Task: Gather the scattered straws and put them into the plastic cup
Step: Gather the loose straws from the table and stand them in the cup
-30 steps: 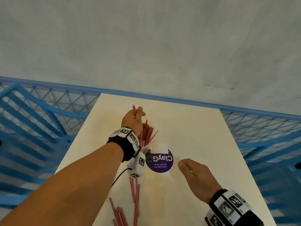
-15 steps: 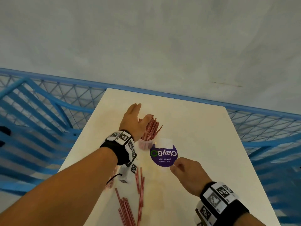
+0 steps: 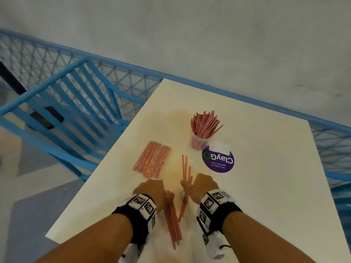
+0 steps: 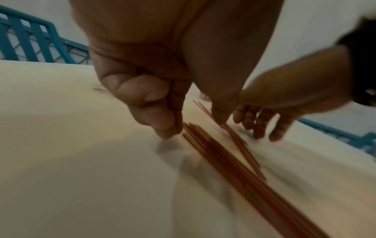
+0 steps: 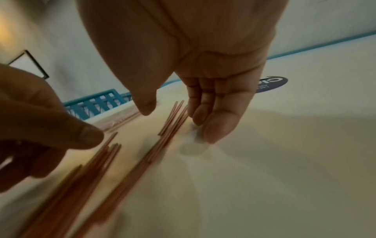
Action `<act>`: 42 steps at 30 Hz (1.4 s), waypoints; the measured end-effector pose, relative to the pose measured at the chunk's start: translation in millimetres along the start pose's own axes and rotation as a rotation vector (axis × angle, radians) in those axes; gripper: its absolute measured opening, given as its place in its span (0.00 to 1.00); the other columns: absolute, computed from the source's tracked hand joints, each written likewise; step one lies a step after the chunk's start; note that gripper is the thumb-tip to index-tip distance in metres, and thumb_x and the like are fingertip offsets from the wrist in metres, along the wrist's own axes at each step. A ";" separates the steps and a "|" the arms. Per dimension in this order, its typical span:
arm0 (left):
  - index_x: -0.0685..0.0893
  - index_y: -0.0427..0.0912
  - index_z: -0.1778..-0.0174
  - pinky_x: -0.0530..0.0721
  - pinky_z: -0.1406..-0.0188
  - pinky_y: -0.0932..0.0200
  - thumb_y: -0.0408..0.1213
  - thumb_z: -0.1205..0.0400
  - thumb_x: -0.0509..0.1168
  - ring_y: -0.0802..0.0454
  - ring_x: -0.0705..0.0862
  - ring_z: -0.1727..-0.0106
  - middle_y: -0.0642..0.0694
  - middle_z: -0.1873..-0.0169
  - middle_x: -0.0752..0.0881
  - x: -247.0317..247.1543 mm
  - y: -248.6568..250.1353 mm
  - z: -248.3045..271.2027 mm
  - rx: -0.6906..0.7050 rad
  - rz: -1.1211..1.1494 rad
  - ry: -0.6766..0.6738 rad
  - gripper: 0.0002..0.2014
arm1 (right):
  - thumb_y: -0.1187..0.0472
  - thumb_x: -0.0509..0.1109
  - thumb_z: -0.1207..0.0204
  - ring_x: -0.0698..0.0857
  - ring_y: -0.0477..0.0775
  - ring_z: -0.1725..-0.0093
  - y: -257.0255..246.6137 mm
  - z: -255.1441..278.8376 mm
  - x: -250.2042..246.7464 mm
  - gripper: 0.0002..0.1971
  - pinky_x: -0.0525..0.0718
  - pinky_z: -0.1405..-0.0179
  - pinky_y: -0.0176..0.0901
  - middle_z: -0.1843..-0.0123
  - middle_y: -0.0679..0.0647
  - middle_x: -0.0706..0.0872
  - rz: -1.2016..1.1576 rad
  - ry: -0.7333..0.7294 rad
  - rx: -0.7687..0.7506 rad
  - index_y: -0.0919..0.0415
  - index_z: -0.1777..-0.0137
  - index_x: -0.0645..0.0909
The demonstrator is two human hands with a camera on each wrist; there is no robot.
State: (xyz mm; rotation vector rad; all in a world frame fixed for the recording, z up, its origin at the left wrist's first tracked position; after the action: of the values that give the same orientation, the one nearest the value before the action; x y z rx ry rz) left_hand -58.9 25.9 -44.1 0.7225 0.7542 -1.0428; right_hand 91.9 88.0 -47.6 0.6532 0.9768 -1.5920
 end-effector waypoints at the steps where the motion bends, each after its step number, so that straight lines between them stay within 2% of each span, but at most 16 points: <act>1: 0.83 0.43 0.47 0.81 0.53 0.55 0.63 0.22 0.60 0.43 0.86 0.48 0.44 0.48 0.86 8.4 2.7 5.9 -0.014 -0.013 -0.011 0.25 | 0.34 0.63 0.28 0.85 0.61 0.47 -2.7 -0.8 1.6 0.28 0.77 0.57 0.46 0.45 0.56 0.85 0.009 0.014 -0.011 0.60 0.45 0.79; 3: 0.84 0.44 0.49 0.81 0.54 0.55 0.64 0.24 0.61 0.44 0.86 0.48 0.45 0.49 0.87 20.0 10.4 12.7 -0.027 -0.008 -0.030 0.25 | 0.35 0.66 0.30 0.84 0.59 0.53 -4.1 -2.2 5.8 0.24 0.78 0.59 0.45 0.50 0.55 0.85 0.017 0.033 -0.025 0.57 0.52 0.76; 5: 0.85 0.45 0.50 0.82 0.55 0.56 0.62 0.24 0.63 0.45 0.87 0.50 0.46 0.51 0.88 24.7 16.5 15.3 -0.020 0.020 -0.027 0.23 | 0.39 0.69 0.30 0.81 0.58 0.56 0.1 -1.8 9.6 0.20 0.78 0.59 0.45 0.54 0.54 0.82 -0.003 0.020 -0.025 0.56 0.54 0.73; 9: 0.83 0.43 0.45 0.82 0.51 0.54 0.57 0.24 0.66 0.43 0.86 0.45 0.44 0.46 0.87 24.4 25.3 16.9 -0.042 0.057 -0.017 0.21 | 0.48 0.68 0.27 0.84 0.59 0.50 20.7 -2.9 8.3 0.16 0.82 0.54 0.47 0.48 0.56 0.83 -0.020 0.008 -0.022 0.59 0.46 0.75; 13: 0.81 0.39 0.40 0.81 0.50 0.56 0.44 0.19 0.65 0.42 0.84 0.41 0.42 0.42 0.85 19.4 35.5 12.9 -0.039 0.065 -0.007 0.16 | 0.56 0.65 0.24 0.85 0.57 0.52 47.6 -3.1 2.9 0.10 0.86 0.50 0.49 0.48 0.56 0.84 -0.013 0.043 -0.009 0.59 0.47 0.78; 17: 0.81 0.37 0.39 0.81 0.45 0.55 0.38 0.17 0.62 0.41 0.83 0.38 0.40 0.39 0.83 13.4 41.5 3.7 -0.028 0.023 -0.005 0.14 | 0.56 0.67 0.25 0.85 0.56 0.52 67.1 -4.2 -2.8 0.09 0.85 0.52 0.46 0.48 0.55 0.85 0.005 0.041 0.030 0.58 0.48 0.79; 19: 0.80 0.38 0.39 0.80 0.44 0.54 0.39 0.17 0.62 0.42 0.82 0.38 0.40 0.38 0.81 11.4 39.4 0.7 -0.035 0.046 0.017 0.14 | 0.52 0.68 0.26 0.84 0.54 0.52 70.1 -5.1 -4.4 0.12 0.84 0.54 0.44 0.48 0.54 0.84 -0.003 0.029 0.050 0.58 0.48 0.78; 22: 0.78 0.40 0.40 0.78 0.45 0.55 0.44 0.18 0.62 0.43 0.79 0.39 0.42 0.40 0.78 16.0 34.2 1.7 -0.072 0.100 0.074 0.14 | 0.46 0.67 0.27 0.83 0.56 0.49 63.5 -7.7 -3.0 0.17 0.85 0.49 0.49 0.48 0.54 0.81 0.003 0.046 0.048 0.57 0.47 0.75; 26: 0.77 0.39 0.38 0.78 0.43 0.53 0.39 0.17 0.60 0.44 0.77 0.37 0.42 0.38 0.77 21.7 35.6 0.0 -0.065 0.057 0.105 0.13 | 0.52 0.64 0.23 0.78 0.58 0.41 47.9 -8.4 2.4 0.15 0.80 0.45 0.49 0.42 0.56 0.77 0.044 0.075 0.045 0.58 0.41 0.73; 32: 0.77 0.35 0.35 0.77 0.37 0.52 0.34 0.17 0.58 0.41 0.76 0.33 0.38 0.35 0.76 16.7 39.8 -18.1 -0.058 0.003 0.018 0.16 | 0.56 0.64 0.23 0.83 0.58 0.46 41.7 -15.5 6.5 0.08 0.85 0.44 0.54 0.45 0.56 0.84 -0.015 0.042 0.075 0.58 0.47 0.77; 37: 0.78 0.36 0.35 0.78 0.37 0.53 0.36 0.18 0.59 0.41 0.78 0.33 0.38 0.33 0.77 18.8 41.8 -29.8 -0.088 -0.023 -0.059 0.16 | 0.55 0.62 0.23 0.83 0.57 0.45 41.7 -19.7 11.1 0.11 0.82 0.41 0.55 0.44 0.54 0.83 0.019 -0.006 0.100 0.57 0.43 0.76; 40: 0.75 0.37 0.32 0.78 0.36 0.52 0.37 0.17 0.58 0.42 0.77 0.32 0.39 0.33 0.75 23.2 42.5 -32.2 -0.112 -0.019 -0.037 0.17 | 0.56 0.62 0.23 0.83 0.58 0.44 40.0 -22.0 11.5 0.12 0.82 0.40 0.55 0.43 0.55 0.83 0.030 -0.021 0.097 0.57 0.43 0.78; 42: 0.74 0.38 0.34 0.78 0.39 0.51 0.36 0.15 0.53 0.42 0.78 0.35 0.39 0.35 0.77 28.7 45.5 -31.2 -0.077 -0.042 0.028 0.15 | 0.57 0.61 0.23 0.82 0.58 0.43 39.2 -22.1 11.9 0.12 0.82 0.39 0.54 0.42 0.55 0.83 0.052 -0.004 0.098 0.58 0.42 0.78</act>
State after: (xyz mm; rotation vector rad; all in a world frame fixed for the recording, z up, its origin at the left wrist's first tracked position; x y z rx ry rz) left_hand -13.8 52.7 -77.5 0.6586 0.8330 -1.0376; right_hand 125.1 98.7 -78.5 0.7363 0.8763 -1.6020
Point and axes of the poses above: each hand's wrist, its own z-axis away from the middle knuckle, its own x-axis out of the palm, y = z × x, the point moved 4 cm from there along -z, towards the middle knuckle
